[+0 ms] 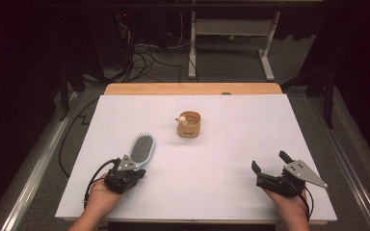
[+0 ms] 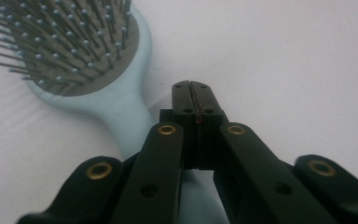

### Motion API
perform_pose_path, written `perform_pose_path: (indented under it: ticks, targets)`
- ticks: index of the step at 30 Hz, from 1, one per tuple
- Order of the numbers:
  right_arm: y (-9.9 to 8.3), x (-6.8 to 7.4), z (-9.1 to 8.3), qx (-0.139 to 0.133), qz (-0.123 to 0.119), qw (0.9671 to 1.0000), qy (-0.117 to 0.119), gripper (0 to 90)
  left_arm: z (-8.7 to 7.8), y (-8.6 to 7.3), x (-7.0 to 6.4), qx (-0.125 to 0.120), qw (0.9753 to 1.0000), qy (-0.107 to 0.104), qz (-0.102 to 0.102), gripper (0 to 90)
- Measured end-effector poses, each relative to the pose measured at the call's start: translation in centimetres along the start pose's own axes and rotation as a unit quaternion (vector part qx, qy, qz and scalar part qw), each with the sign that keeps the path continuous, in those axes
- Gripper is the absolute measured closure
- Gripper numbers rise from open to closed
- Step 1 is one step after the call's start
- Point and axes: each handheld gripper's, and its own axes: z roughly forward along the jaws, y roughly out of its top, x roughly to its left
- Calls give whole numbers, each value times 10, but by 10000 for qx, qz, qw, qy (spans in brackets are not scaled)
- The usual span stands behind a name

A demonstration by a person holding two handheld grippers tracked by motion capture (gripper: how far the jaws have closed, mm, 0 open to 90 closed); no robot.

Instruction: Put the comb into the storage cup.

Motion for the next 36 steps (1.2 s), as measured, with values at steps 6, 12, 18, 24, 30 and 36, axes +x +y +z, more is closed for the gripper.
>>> perform_pose_path:
  ticks: [6, 12, 18, 24, 30, 36]
  targets:
    - [0, 0, -1, -19, -4, 10000, -22, 1, -3, 1, 8, -20, 9999, 108, 27, 900]
    - [0, 0, 0, -6, -16, 10000, -9, 1, -7, 1, 14, -68, 9997, 214, -5, 900]
    - [0, -1, -2, -17, -11, 10000, -16, 1, -12, 1, 19, -104, 9995, 294, -17, 900]
    - [1, -1, -2, -28, -22, 10000, -16, 1, -17, 2, 26, -169, 9991, 364, -119, 900]
    - [0, -1, -2, -13, -7, 10000, -21, 1, -18, 4, 32, -213, 9987, 455, -129, 900]
    - [0, 0, -1, -2, -8, 10000, -8, 1, -19, 4, 36, -249, 9982, 530, -128, 900]
